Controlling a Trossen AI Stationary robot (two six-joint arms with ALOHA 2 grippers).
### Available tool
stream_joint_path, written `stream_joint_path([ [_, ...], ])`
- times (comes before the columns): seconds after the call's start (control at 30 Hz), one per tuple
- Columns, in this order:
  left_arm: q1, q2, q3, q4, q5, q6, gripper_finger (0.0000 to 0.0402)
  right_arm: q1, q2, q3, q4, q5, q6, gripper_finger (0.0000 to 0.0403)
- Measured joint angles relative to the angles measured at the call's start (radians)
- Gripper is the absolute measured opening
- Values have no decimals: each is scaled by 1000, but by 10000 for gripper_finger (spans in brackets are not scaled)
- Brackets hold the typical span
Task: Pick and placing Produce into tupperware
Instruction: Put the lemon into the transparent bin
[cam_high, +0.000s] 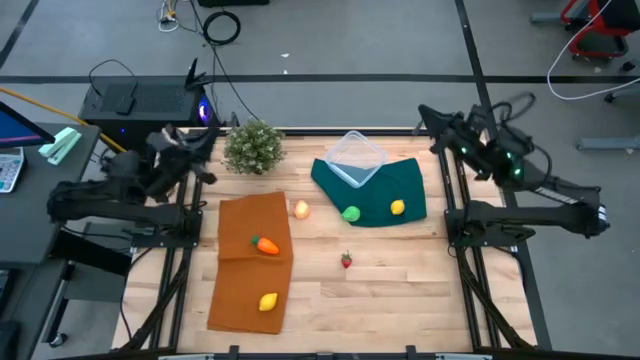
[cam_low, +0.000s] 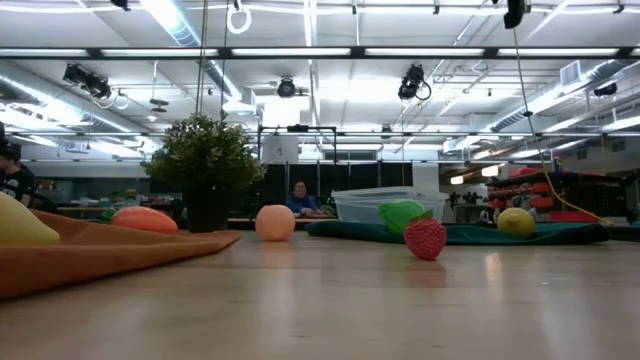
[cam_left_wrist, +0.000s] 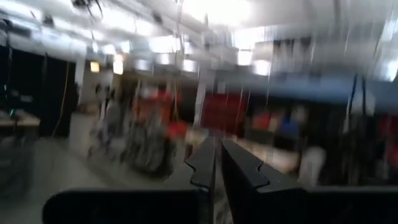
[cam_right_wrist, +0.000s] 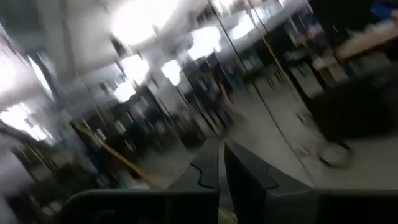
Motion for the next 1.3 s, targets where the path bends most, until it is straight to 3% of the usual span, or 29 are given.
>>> stream_joint_path([
  [0.2, 0, 152, 230, -477, 11, -150, 27, -51, 109, 268, -477, -118, -46, 0],
  [0.33, 0, 227, 344, -624, 151, -151, 19, -66, 164, 401, -662, -217, -123, 0],
  [0.47, -1, 274, 406, -631, 328, -49, 10, -66, 200, 470, -762, -344, -220, 0],
  [0.6, -1, 302, 432, -617, 417, -4, 8, -63, 218, 474, -849, -436, -281, 0],
  [0.87, 0, 336, 430, -633, 424, -104, 18, -63, 275, 471, -1065, -443, -285, 0],
  [1.1, 0, 384, 429, -662, 424, -145, 7, -63, 353, 471, -1096, -442, -361, 0],
  [1.3, 0, 425, 429, -661, 424, -177, 23, -64, 480, 471, -1117, -430, -414, 0],
])
